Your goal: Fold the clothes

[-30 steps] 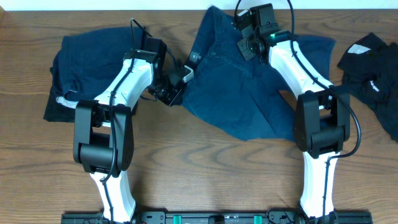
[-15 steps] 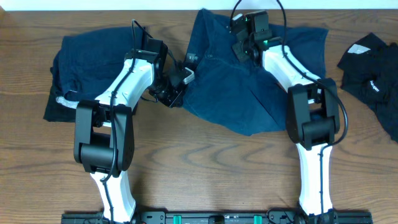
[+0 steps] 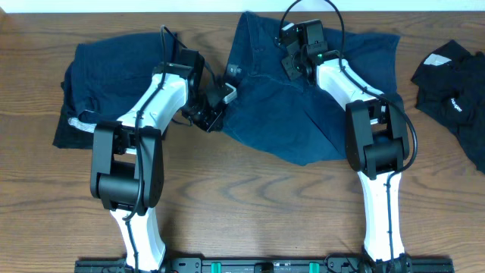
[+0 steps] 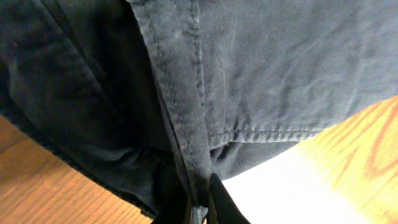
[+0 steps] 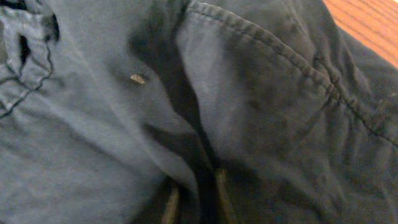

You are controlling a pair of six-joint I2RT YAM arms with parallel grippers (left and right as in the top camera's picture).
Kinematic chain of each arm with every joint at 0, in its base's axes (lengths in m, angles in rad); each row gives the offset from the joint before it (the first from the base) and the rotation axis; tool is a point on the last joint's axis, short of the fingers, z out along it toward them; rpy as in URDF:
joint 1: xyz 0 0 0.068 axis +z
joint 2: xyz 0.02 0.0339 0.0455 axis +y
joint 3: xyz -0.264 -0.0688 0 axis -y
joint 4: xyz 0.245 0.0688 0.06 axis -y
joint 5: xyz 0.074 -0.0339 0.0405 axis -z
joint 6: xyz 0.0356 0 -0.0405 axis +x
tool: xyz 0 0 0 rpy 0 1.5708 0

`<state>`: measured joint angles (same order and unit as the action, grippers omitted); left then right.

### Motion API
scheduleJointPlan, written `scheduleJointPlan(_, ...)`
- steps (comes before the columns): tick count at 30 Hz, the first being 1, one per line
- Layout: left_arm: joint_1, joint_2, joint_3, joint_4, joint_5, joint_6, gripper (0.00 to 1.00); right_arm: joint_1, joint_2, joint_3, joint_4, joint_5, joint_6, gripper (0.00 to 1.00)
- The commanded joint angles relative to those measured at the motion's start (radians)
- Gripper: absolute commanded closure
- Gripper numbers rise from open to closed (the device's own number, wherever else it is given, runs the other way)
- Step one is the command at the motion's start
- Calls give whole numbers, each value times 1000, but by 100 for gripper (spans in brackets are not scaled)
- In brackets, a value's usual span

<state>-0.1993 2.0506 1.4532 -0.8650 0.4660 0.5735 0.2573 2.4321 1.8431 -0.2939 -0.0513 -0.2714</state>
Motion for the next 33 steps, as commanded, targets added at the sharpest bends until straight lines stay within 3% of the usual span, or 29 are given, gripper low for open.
scheduleJointPlan(1, 3, 22, -37, 6, -6, -2, 93, -12, 21, -1, 11, 16, 10, 73)
scheduleJointPlan(7, 3, 22, -74, 11, -6, -3, 93, -8, -24, 14, 10, 10, 32, 59)
scheduleJointPlan(11, 3, 22, -91, 16, -6, -10, 92, -8, -80, 14, -16, -25, 32, 41)
scheduleJointPlan(14, 3, 22, -93, 18, -6, -28, 92, -10, -153, 14, -96, -50, 59, 29)
scheduleJointPlan(16, 3, 22, -93, 29, -6, -36, 92, -16, -214, 14, -177, -50, 85, 26)
scheduleJointPlan(22, 3, 22, -93, 45, -6, -37, 88, -84, -404, 14, -565, -50, 90, 27)
scheduleJointPlan(26, 3, 22, -93, 41, -6, -71, 88, -169, -467, 14, -816, -50, 50, 42)
scheduleJointPlan(29, 3, 22, -93, 45, -6, -78, 88, -251, -466, 13, -959, -52, 23, 43)
scheduleJointPlan(31, 3, 22, -93, 45, -6, -78, 88, -308, -454, 2, -1033, -77, 23, 51)
scheduleJointPlan(33, 3, 22, -93, 48, -6, -78, 87, -346, -445, -15, -1076, -109, 23, 50)
